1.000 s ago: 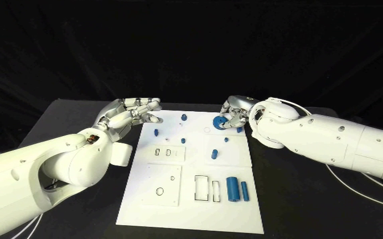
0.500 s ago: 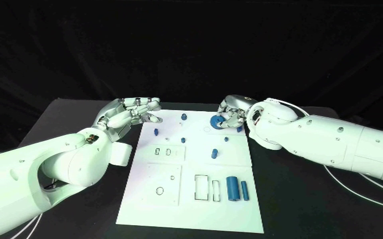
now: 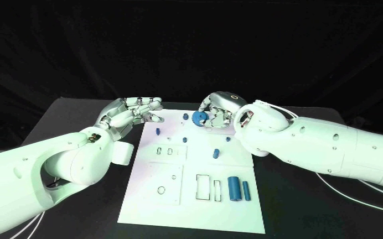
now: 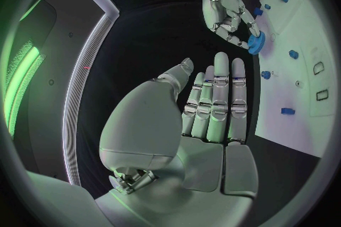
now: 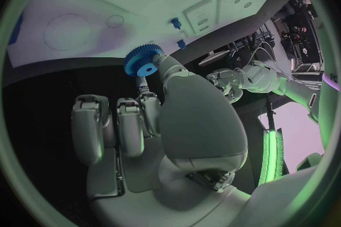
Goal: Assemble the parts on the task board
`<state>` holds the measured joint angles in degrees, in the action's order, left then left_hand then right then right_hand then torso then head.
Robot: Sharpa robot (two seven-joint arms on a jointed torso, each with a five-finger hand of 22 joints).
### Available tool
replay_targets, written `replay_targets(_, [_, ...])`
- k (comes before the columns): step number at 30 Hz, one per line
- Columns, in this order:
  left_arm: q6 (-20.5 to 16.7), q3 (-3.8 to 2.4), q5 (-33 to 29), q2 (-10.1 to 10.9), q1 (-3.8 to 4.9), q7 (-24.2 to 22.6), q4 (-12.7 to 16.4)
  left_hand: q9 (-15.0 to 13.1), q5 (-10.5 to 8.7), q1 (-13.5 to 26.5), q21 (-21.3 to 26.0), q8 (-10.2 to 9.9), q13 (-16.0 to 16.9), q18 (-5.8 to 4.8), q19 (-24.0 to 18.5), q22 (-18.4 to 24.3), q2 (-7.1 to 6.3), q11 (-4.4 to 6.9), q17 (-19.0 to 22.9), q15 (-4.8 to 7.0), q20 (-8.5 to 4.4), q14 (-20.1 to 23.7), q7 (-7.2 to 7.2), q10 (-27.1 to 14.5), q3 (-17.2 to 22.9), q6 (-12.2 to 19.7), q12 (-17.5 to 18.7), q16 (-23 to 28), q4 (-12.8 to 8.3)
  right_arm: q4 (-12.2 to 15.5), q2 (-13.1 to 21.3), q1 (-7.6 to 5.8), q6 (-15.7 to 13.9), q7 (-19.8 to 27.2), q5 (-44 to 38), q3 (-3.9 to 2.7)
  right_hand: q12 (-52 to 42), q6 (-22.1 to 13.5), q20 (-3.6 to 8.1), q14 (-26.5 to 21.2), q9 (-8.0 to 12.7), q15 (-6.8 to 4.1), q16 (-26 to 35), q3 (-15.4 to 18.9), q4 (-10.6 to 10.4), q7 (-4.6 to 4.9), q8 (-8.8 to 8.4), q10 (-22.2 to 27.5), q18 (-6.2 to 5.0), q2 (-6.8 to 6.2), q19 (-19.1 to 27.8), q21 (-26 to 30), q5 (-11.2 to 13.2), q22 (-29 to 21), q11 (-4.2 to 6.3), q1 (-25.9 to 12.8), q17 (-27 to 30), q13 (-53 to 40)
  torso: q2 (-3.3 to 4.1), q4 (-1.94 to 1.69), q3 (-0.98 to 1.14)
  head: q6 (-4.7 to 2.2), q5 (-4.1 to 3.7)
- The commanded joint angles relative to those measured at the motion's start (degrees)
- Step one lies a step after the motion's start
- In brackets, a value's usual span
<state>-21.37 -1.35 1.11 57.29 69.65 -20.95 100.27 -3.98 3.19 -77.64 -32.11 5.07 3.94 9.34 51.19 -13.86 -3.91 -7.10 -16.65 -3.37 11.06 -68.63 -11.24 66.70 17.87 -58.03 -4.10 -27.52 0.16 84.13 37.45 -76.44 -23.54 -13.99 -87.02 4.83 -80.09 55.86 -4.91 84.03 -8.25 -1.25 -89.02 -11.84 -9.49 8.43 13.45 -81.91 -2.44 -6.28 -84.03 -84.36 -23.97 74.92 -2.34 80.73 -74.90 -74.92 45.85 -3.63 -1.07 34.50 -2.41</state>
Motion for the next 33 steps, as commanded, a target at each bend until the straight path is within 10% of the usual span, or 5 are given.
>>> replay_targets(1, [0.29, -0.04, -0.1, -0.1, 0.06, -0.16, 0.07, -0.05, 0.05, -0.44, -0.38, -0.28, 0.05, 1.06, -0.27, -0.08, 0.01, -0.28, -0.09, -0.03, -0.01, 0.53, -0.19, 0.14, 0.15, -0.07, 0.22, -0.25, -0.18, -0.49, -1.52, 0.04, -2.65, 0.47, -5.17, 0.08, -0.28, 1.88, 0.26, 5.6, -0.99, -0.36, -0.28, -0.42, -0.05, -1.39, 0.09, -0.35, 0.69, -0.36, -1.61, -0.24, -0.07, 8.39, 0.03, -0.28, -13.38, -5.61, 0.01, -0.01, -0.02, -0.05, 0.19])
replay_targets(33, [0.7, -0.04, -0.1, -0.96, 0.05, -0.19, -0.4, -0.06, 0.04, -0.28, -0.44, -0.32, 0.05, 1.04, -0.34, -0.1, -0.05, -0.33, -0.15, -0.08, 0.01, 0.63, -0.23, 0.15, 0.12, -0.1, 0.23, -0.31, -0.15, -9.95, -11.19, 3.13, -3.09, -2.19, -9.96, 0.77, -0.1, 2.27, 0.33, 5.62, -1.1, -0.44, -0.32, -1.28, 0.26, -1.47, -0.15, -0.2, 0.69, -0.64, -1.61, -0.23, 0.33, 8.42, 0.11, -0.43, -13.47, -5.48, 0.03, -0.02, 0.02, 0.22, 0.69])
